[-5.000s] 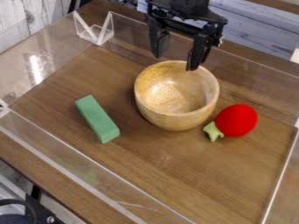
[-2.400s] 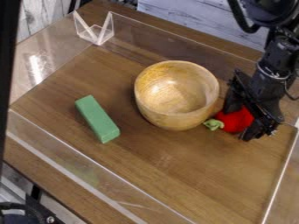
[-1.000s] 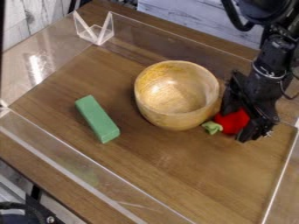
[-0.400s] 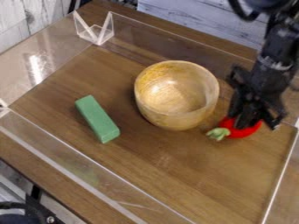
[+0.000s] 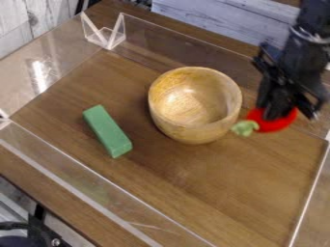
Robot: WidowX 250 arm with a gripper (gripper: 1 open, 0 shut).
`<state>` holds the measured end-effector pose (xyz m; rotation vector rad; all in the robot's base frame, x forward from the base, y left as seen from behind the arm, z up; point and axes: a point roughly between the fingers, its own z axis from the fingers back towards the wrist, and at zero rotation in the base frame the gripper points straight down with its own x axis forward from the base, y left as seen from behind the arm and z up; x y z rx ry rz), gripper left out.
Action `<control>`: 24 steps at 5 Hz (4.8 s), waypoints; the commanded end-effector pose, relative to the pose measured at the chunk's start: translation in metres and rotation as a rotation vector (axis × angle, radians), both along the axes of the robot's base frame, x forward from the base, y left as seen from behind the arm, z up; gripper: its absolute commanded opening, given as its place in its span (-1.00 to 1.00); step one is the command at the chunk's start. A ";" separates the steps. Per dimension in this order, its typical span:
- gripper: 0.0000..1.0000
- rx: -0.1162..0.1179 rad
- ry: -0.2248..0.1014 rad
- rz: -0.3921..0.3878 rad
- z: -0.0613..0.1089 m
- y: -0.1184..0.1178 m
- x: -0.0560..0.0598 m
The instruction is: Move the red object to the left side of the table
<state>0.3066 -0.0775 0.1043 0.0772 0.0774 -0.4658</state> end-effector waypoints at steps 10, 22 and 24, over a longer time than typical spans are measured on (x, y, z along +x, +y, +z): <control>-1.00 -0.012 -0.075 0.271 0.037 0.232 -0.034; -1.00 -0.306 -0.045 0.307 -0.017 0.278 -0.056; -1.00 -0.338 -0.046 0.275 -0.009 0.288 -0.060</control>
